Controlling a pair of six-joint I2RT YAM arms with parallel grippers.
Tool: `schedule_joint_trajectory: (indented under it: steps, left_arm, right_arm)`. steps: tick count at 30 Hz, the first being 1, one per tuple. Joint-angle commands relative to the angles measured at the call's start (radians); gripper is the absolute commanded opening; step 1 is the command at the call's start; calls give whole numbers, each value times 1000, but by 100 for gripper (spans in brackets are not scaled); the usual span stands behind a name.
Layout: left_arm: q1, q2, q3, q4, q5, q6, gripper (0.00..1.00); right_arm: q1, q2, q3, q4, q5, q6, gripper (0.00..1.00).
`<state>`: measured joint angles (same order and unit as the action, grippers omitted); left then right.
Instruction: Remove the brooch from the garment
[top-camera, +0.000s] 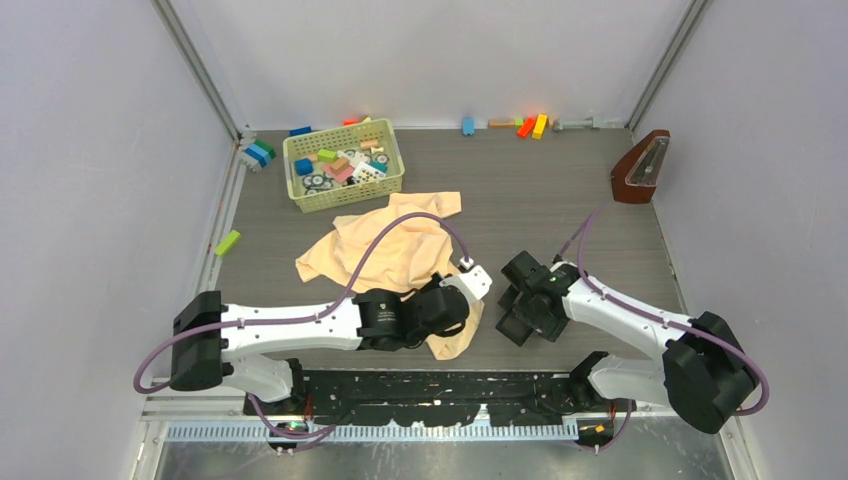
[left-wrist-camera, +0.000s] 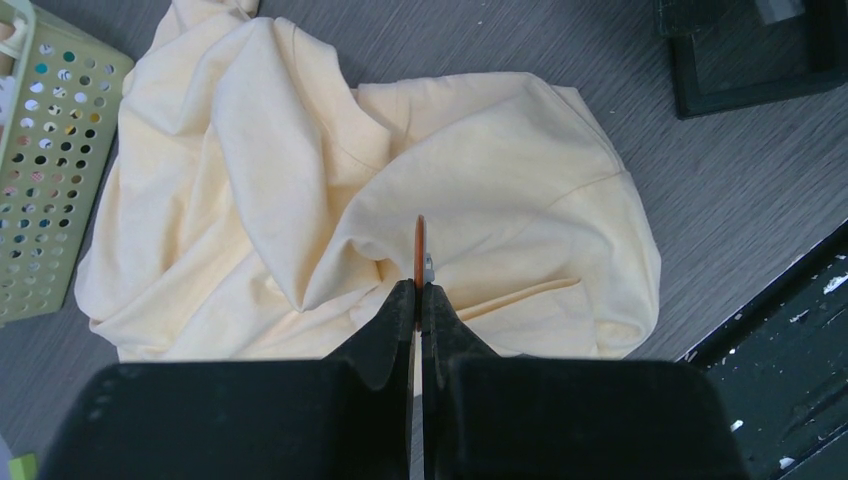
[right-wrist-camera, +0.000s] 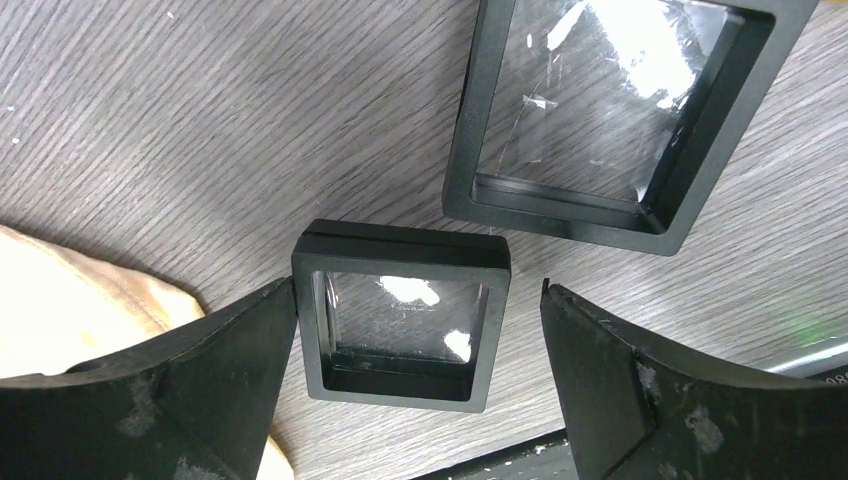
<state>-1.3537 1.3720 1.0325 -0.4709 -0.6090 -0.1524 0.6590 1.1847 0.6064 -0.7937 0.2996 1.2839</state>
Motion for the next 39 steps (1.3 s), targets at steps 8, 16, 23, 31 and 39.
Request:
schedule_joint_trajectory:
  steps: [8, 16, 23, 31, 39]
  left_arm:
    - [-1, -38, 4, 54, 1, -12, 0]
    - [-1, -42, 3, 46, 6, -20, 0]
    - [-1, -52, 6, 45, 12, -29, 0]
    - [-1, -48, 6, 43, 17, -30, 0]
    - [-1, -53, -3, 55, 25, -29, 0]
  right_arm:
    - [-2, -143, 1, -36, 4, -24, 85]
    - [-2, -151, -17, -3, -20, -33, 98]
    - [-2, -57, 2, 33, -46, -35, 96]
    - [-3, -44, -15, 56, -59, -33, 86]
    - [-2, -172, -20, 95, -125, -109, 65]
